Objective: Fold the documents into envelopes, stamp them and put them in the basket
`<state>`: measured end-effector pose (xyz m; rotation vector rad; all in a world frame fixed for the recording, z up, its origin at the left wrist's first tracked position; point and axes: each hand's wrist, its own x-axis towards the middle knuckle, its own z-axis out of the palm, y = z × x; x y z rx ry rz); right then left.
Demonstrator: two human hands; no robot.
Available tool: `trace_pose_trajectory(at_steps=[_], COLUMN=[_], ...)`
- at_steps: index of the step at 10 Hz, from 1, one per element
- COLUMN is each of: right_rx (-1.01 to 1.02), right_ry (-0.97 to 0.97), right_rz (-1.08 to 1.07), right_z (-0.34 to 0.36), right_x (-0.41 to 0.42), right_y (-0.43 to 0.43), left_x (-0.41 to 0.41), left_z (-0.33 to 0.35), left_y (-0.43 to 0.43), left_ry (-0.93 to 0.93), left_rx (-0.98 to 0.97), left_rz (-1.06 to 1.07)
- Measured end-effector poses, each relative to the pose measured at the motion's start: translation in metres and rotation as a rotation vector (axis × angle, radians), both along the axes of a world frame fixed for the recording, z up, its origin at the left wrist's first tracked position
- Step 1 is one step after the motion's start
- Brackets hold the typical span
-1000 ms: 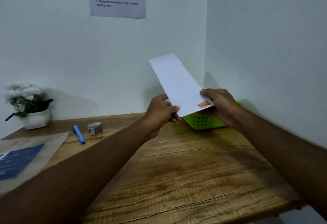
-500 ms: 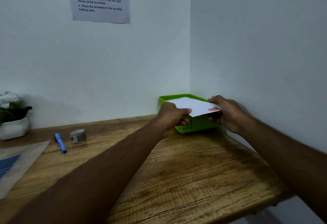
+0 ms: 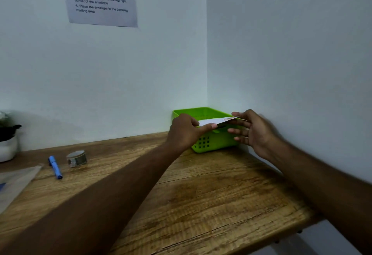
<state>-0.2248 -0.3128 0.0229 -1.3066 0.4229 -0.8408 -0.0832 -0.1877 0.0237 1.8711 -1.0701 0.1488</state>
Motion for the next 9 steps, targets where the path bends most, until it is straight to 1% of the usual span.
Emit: trace_pose_trajectory(at_steps=[2, 3, 4, 5, 6, 7, 8, 9], right_rx=[-0.056, -0.066, -0.061, -0.064, -0.093, -0.161, -0.336, -0.530], right_ry=[0.054, 0.072, 0.054, 0.021, -0.028, -0.089, -0.155, -0.148], right_rz=[-0.106, -0.181, -0.254, -0.310, -0.386, -0.494, -0.530, -0.514], right_z=[-0.003, -0.005, -0.005, -0.004, -0.005, -0.007, -0.011, -0.015], right_x=[0.007, 0.015, 0.023, 0.026, 0.027, 0.030, 0.033, 0.038], right_y=[0.003, 0.003, 0.002, 0.001, 0.001, 0.001, 0.008, 0.022], left_x=[0.002, 0.001, 0.000, -0.003, 0.001, 0.004, 0.011, 0.020], left_z=[0.008, 0.008, 0.006, 0.004, -0.003, -0.009, -0.014, -0.016], left_y=[-0.002, -0.005, -0.008, -0.011, -0.010, -0.003, 0.009, 0.028], left_ry=[-0.088, -0.058, -0.026, -0.050, -0.078, -0.096, -0.123, -0.144], left_rx=[0.093, 0.136, 0.146, 0.152, 0.118, 0.099, 0.078, 0.089], left_rz=[0.135, 0.177, 0.183, 0.160, 0.146, 0.152, 0.165, 0.192])
